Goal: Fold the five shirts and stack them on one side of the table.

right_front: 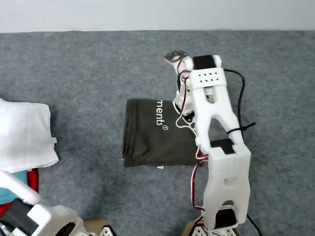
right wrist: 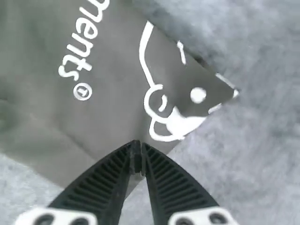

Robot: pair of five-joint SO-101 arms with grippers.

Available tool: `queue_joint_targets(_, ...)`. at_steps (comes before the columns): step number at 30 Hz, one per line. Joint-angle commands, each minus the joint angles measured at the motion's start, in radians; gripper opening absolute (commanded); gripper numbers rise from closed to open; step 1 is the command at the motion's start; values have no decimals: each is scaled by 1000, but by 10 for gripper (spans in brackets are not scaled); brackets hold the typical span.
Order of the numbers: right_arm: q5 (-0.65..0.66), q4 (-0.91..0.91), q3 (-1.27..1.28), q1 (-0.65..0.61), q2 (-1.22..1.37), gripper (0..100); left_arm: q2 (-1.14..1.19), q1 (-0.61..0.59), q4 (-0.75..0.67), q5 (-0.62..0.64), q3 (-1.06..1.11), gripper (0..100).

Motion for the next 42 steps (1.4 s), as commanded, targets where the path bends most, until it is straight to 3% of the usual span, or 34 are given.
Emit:
queue_joint_targets(1, -26, 45, 101, 2, -163, 9, -46, 2, 5, 9, -5, 7)
queue_joint_targets(10, -40, 44, 571, 5, -581, 9, -137, -52, 6, 9, -10, 7)
queue_joint_targets(17, -301, 41, 776, 10, -705, 12, -175, -49, 15, 9, -8, 7)
queue_joint_targets(22, -491, 33, 801, -18, -702, 96, -242, -54, 25, 9, 31, 7)
queue_joint_targets(30, -623, -91, 801, -79, -702, 335, -413, -44, -5, 5, 186, 7)
queue_joint_targets(42, -652, -188, 795, -173, -526, 346, -572, -32, -152, 3, 384, 8)
